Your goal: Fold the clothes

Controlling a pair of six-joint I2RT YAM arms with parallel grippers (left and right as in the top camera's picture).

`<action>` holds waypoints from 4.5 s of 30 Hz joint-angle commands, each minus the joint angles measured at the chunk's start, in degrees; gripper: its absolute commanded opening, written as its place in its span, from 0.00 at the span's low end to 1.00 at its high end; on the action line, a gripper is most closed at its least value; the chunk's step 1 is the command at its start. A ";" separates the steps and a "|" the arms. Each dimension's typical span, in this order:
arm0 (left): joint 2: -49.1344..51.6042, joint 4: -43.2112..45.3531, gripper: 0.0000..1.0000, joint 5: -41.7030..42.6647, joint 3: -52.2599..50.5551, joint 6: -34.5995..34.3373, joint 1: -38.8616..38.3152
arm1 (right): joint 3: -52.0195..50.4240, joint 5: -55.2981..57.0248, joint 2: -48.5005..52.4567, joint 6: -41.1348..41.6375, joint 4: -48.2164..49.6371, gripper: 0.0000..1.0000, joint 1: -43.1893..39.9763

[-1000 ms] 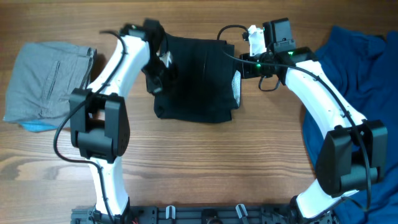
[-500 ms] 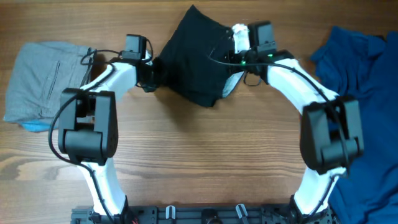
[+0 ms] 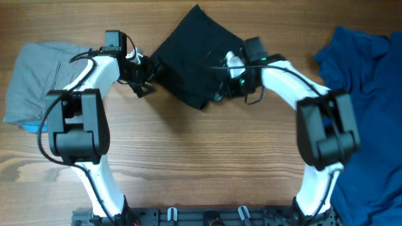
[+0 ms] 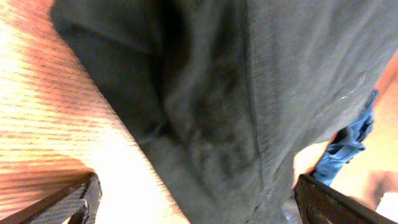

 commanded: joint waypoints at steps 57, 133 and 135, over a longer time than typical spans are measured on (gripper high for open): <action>-12.20 3.85 0.04 -12.55 18.53 4.46 22.03 | 0.31 1.18 -14.56 6.60 10.19 0.14 -6.49; -4.57 -45.16 0.92 -12.72 18.29 8.87 43.36 | 0.31 3.06 -14.56 7.45 10.27 0.13 -6.49; -5.90 -44.00 0.86 -12.76 23.43 10.51 43.25 | 0.31 3.06 -14.56 7.45 10.25 0.14 -6.49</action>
